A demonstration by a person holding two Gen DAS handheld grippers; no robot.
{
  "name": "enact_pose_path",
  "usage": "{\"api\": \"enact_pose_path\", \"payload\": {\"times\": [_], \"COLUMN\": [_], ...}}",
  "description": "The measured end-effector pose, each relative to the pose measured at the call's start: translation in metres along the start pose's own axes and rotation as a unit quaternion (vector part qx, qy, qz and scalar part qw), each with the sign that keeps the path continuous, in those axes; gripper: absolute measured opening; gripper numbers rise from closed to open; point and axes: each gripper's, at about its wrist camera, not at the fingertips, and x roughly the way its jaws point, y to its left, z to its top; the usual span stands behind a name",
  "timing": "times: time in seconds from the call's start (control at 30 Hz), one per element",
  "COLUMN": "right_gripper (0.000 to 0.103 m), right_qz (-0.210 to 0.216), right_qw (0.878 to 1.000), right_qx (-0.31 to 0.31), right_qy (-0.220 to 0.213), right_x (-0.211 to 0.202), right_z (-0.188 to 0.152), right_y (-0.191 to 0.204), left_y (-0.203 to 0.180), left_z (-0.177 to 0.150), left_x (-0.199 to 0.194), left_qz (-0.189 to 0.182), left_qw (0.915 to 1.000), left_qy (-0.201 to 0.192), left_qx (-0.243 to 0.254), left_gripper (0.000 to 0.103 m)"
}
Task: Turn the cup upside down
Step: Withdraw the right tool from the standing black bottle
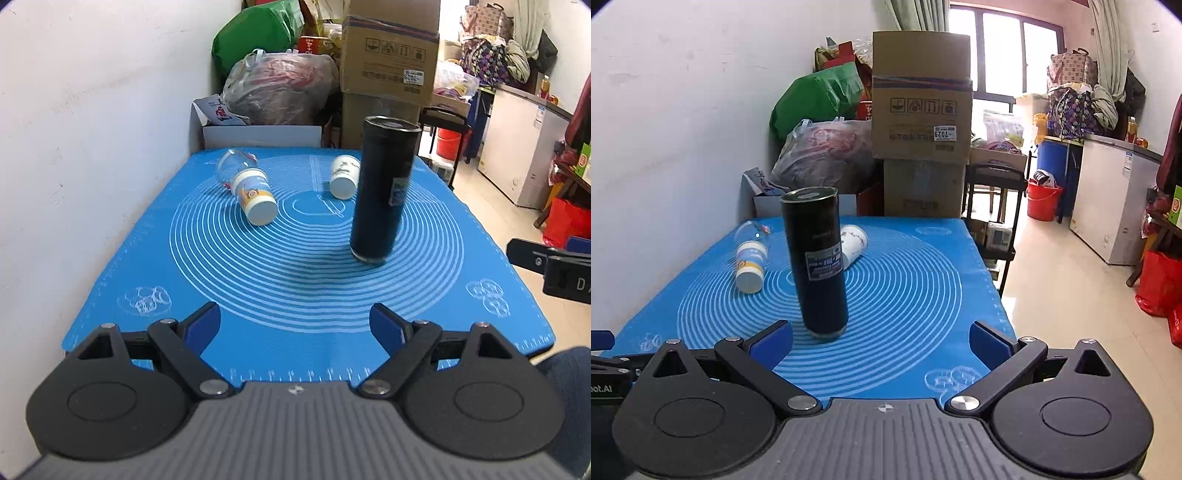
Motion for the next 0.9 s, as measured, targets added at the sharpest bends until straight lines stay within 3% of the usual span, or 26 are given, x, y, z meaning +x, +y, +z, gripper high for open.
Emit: {"api": "enact_pose_path", "payload": {"times": [0.9], "right_gripper": [0.103], "right_qz": [0.018], "right_qw": [1.000], "right_qx": [-0.005], "right_qy": [0.013], "right_x": [-0.035], "right_z": [-0.015], "right_y": [0.012], "left_y": [-0.007], "left_z": [-0.020], "left_x": [-0.017], "left_qz": [0.002], "left_qw": [0.9999], "left_qy": [0.005], "left_qx": [0.016], "left_gripper": [0.088]}}
